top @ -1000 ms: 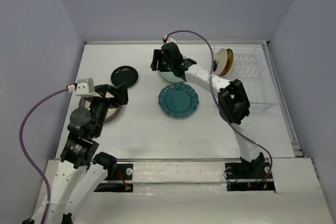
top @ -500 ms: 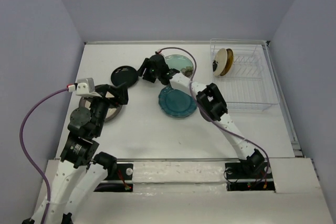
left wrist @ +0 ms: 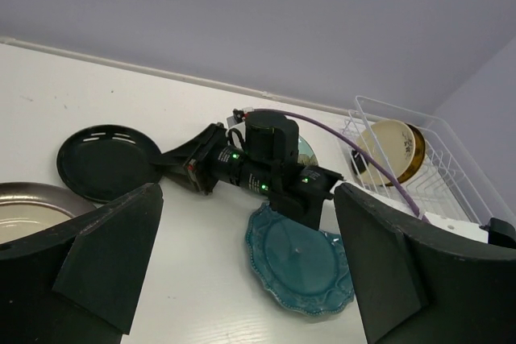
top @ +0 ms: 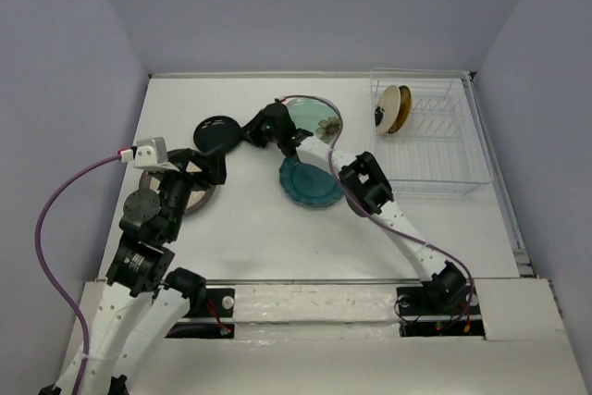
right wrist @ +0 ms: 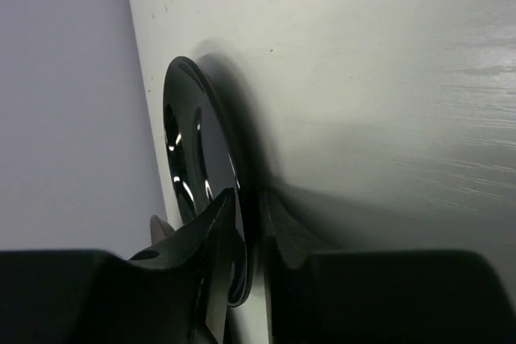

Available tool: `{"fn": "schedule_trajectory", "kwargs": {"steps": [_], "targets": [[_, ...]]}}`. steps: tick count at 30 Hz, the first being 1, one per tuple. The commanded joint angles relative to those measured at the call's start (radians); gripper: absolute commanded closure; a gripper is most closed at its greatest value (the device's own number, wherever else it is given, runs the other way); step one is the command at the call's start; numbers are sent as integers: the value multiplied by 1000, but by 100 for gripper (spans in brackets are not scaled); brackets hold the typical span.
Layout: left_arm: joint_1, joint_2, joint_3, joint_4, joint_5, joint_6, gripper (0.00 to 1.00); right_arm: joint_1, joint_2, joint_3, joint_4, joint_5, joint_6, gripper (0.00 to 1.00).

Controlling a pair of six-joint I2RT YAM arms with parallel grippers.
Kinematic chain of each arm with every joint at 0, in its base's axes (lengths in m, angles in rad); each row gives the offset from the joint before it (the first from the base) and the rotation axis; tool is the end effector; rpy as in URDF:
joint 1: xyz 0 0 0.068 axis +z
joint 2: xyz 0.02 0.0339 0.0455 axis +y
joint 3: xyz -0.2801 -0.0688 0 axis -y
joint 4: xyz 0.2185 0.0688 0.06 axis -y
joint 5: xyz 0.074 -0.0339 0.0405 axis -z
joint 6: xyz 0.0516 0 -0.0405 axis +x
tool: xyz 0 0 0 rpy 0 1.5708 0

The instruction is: Load the plates into the dish rack

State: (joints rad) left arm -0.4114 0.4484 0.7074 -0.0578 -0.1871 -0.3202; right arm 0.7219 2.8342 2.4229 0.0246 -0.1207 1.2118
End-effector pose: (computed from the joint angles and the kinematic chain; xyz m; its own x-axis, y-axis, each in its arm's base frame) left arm 0.0823 -0.0254 0.3738 0.1028 -0.3823 -0.9183 0.2720 0.8988 -0.3437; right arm 0.4667 0.4191 0.1187 -0.7920 0.5410 -0.2829 0.0051 0.4692 0.8831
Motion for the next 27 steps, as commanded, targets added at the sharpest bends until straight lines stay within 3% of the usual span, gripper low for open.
{"fn": "schedule_trajectory", "kwargs": {"steps": [1, 3, 9, 13, 15, 18, 19, 22, 27], "targets": [[-1, -7, 38, 38, -2, 1, 1, 10, 36, 8, -6, -7, 3, 85], [-1, -8, 37, 38, -5, 3, 1, 10, 10, -16, -5, 1, -20, 93], [-1, -10, 37, 38, -8, 4, 1, 10, -137, -143, 41, 33, -135, 93], [-1, -8, 37, 38, -12, 4, 1, 10, -374, -256, 46, 104, -330, 93], [-1, -7, 37, 36, -12, 6, 1, 10, -487, -326, 47, 202, -426, 93], [-1, -5, 38, 36, -6, 6, 1, 10, -721, -481, 44, 401, -735, 93], [0, -7, 38, 36, -6, 6, 1, 10, -775, -520, 41, 458, -736, 93], [-1, -11, 40, 38, 21, 1, 1, -58, -964, -672, -21, 628, -973, 93], [-3, -30, 41, 41, 48, -6, 1, -202, -1168, -813, -78, 945, -1195, 93]]}}
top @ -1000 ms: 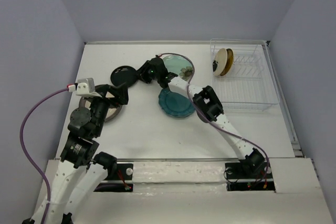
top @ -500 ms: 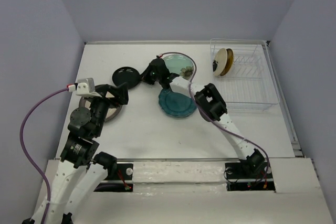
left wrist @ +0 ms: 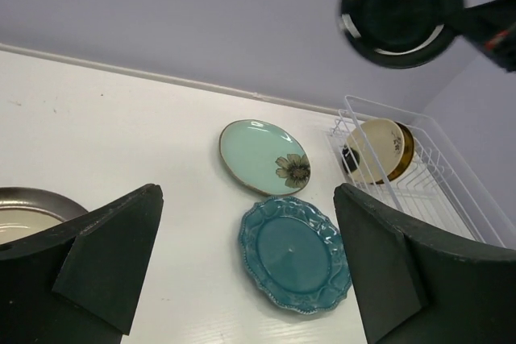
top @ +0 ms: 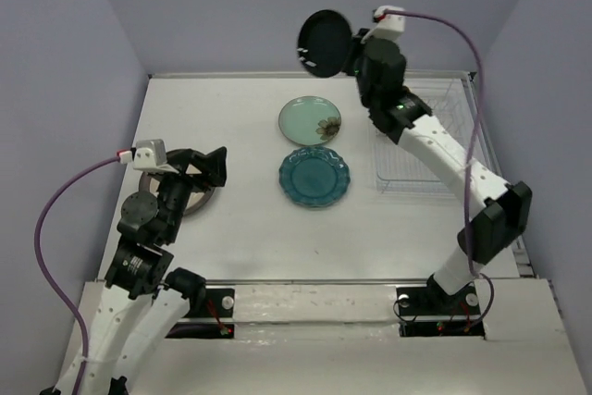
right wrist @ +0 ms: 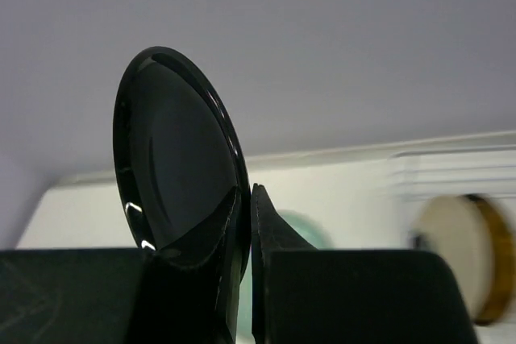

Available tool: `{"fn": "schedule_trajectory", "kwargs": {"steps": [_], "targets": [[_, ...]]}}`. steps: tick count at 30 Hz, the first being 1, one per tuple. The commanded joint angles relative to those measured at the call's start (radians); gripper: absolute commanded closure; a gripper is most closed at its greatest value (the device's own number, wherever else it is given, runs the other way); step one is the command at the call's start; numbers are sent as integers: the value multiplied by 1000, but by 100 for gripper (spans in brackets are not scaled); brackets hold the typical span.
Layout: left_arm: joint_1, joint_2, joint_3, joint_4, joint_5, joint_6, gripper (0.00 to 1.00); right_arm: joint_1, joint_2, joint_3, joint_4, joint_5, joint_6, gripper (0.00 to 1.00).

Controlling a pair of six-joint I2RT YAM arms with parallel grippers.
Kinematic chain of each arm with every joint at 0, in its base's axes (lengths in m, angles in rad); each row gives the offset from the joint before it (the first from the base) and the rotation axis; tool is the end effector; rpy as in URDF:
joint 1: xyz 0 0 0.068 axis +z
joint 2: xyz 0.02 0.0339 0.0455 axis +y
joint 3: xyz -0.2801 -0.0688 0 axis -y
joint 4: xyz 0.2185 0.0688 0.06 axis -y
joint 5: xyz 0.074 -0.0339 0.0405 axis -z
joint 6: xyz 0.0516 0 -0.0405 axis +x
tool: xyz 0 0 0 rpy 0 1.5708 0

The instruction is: Load the plates into the dish rack

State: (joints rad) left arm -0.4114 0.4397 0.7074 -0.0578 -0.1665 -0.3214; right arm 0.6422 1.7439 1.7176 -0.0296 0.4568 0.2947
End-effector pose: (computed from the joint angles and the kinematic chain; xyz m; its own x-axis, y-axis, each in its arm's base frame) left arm 0.0800 -0.0256 0.3744 0.1035 -0.3851 -0.9171 0.2935 0.8928 -0.3417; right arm 0.3406 0.2264 0.4369 -0.0965 0.2533 -0.9626 -0.1639 0.9498 0.2664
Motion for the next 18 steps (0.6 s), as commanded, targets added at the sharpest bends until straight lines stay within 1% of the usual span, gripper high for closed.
{"fn": "schedule_trajectory", "kwargs": {"steps": [1, 3, 4, 8, 13, 18], "targets": [[-4, -22, 41, 42, 28, -7, 1, -175, -127, -124, -29, 400, -342, 93], [-13, -19, 40, 42, 24, -5, 1, -226, -170, -165, -29, 483, -388, 93], [-26, -18, 40, 41, 19, -5, 1, -280, -202, -174, -29, 505, -425, 93], [-52, -4, 38, 41, 27, -5, 1, -380, -247, -202, -29, 543, -479, 93], [-58, -6, 40, 39, 22, -4, 1, -423, -196, -219, -27, 557, -561, 93], [-60, -12, 38, 39, 13, -2, 1, -434, -120, -239, -23, 520, -562, 93]]}}
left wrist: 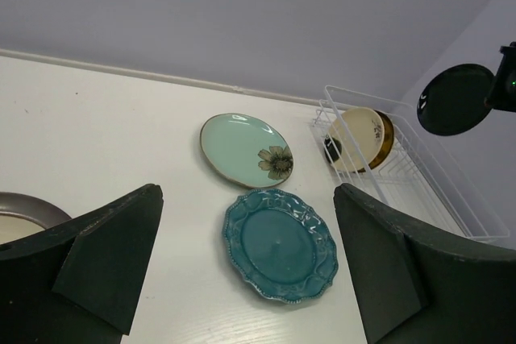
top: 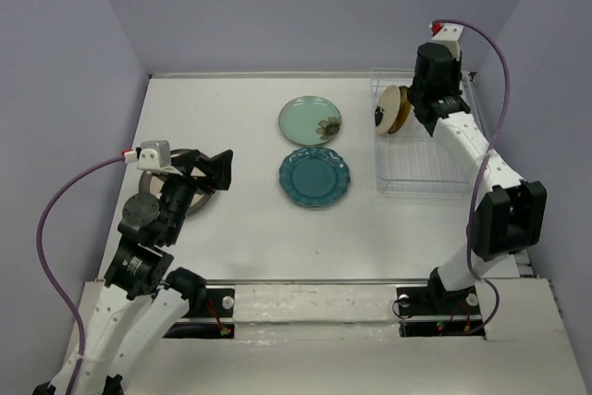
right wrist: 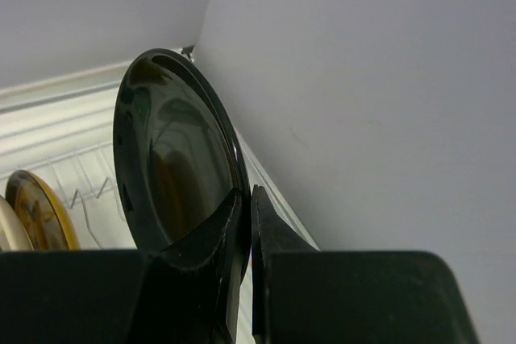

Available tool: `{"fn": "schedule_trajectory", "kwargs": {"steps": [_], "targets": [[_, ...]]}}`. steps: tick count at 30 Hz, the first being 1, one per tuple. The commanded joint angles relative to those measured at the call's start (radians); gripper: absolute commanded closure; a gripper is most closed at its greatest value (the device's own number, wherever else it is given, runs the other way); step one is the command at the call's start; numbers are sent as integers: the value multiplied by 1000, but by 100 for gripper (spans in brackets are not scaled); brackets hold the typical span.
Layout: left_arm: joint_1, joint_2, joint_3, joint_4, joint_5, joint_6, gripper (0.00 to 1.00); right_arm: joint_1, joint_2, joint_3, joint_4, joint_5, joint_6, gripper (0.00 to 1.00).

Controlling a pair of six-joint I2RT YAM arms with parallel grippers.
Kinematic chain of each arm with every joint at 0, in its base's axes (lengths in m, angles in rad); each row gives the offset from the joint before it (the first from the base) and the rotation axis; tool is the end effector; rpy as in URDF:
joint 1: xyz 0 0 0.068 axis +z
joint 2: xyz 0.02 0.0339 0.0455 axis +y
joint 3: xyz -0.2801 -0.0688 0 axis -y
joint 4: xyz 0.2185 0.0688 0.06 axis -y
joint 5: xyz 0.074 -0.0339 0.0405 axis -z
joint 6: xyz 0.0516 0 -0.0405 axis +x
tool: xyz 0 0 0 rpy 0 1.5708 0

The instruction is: Load the plates into the dish rack

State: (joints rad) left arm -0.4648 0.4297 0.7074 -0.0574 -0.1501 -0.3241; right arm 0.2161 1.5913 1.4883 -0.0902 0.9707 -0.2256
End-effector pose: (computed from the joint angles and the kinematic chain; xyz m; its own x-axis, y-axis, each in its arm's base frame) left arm 0.0759 -0.0294 0.3751 0.0856 -0.3952 -0.9146 0.3587 0.8687 -0.3417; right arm 0.3515 0.0336 0.4110 -0.3327 -0.2024 -0.9211 0.6111 0.6977 -0.3740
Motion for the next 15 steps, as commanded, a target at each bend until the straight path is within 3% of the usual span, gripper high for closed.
{"fn": "schedule_trajectory", "kwargs": {"steps": [1, 15], "targets": [[-6, 1, 37, 39, -2, 2, 1, -7, 53, -8, 38, -9, -38, 93], [-6, 6, 38, 41, 4, 0, 1, -7, 245, -62, 40, -59, 26, 93]]}}
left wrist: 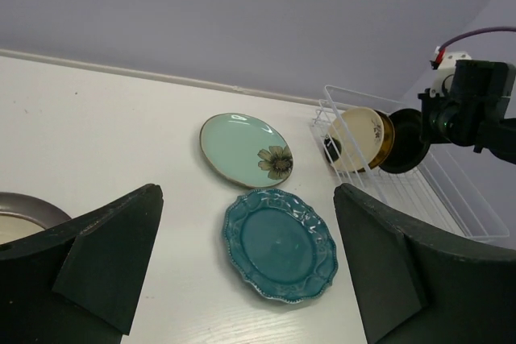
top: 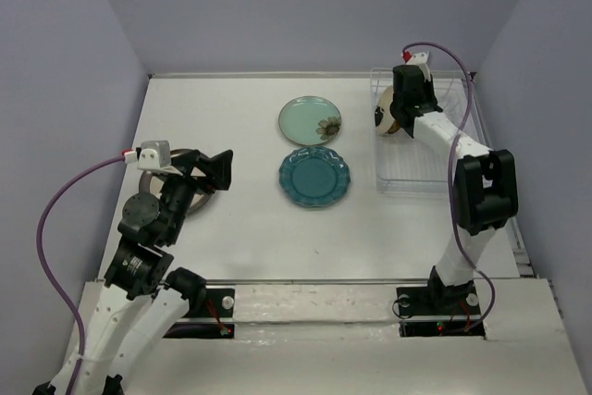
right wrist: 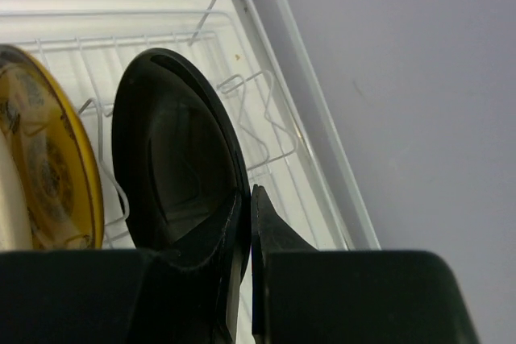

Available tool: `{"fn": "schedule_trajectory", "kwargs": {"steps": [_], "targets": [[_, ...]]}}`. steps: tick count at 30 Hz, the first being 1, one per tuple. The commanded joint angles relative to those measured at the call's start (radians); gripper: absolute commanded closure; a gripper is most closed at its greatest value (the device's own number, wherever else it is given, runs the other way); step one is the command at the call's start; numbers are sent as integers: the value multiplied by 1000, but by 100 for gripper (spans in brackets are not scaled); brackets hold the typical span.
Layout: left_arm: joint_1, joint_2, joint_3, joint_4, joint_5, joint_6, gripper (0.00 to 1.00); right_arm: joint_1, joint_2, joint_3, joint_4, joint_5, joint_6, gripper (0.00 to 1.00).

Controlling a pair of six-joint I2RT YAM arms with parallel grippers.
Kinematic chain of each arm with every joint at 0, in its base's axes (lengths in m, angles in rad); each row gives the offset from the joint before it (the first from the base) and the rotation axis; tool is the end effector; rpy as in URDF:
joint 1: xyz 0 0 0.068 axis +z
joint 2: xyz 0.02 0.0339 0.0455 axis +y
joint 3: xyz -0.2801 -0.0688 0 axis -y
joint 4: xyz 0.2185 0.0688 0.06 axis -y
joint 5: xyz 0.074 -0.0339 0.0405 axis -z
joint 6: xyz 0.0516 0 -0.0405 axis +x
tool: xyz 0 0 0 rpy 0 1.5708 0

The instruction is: Load the plates into the dish rack

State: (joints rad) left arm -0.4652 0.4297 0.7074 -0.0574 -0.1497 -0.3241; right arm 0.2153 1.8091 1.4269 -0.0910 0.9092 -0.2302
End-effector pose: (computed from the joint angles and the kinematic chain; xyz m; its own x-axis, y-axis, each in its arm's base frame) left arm 0.0759 -0.0295 0.3751 0.0853 -0.3951 -0.9146 0.3594 0.8684 -0.3417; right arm 0.4047 0.0468 0.3117 -0.5601 -0.2660 -0.7846 0.4386 0.7082 -0.5532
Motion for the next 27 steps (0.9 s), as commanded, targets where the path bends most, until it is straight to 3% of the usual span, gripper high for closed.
{"fn": "schedule_trajectory", "kwargs": {"steps": [1, 5, 7, 8, 9, 10, 13, 17, 20, 22, 23, 27], "targets": [[-6, 7, 35, 41, 1, -6, 1, -7, 35, -2, 39, -4, 38, 93], [-6, 33, 14, 92, 53, -33, 1, -7, 50, 3, 31, -4, 72, 90], [-6, 73, 14, 102, 114, -65, 1, -7, 53, 10, 28, 13, 74, 73], [-7, 102, 15, 102, 134, -88, 1, -7, 46, 20, 24, 25, 78, 55], [-7, 116, 15, 105, 156, -96, 1, -7, 45, 23, 16, 23, 89, 55], [-6, 132, 11, 110, 235, -99, 1, -7, 30, 26, 8, 16, 109, 38], [-6, 214, 0, 133, 332, -115, 1, -7, 4, 67, -88, -36, 182, 21], [-4, 357, -3, 134, 490, -189, 1, -7, -120, 38, -214, -165, 388, 18], [-4, 414, -72, 197, 501, -286, 3, 36, -230, -58, -216, -248, 469, 17], [-4, 444, -147, 228, 463, -344, 14, 56, -283, -107, -210, -298, 512, 16], [-6, 458, -175, 264, 451, -399, 26, 70, -312, -161, -184, -321, 520, 16], [-6, 597, -278, 356, 366, -478, 29, 136, -450, -294, -113, -404, 560, 16]]}}
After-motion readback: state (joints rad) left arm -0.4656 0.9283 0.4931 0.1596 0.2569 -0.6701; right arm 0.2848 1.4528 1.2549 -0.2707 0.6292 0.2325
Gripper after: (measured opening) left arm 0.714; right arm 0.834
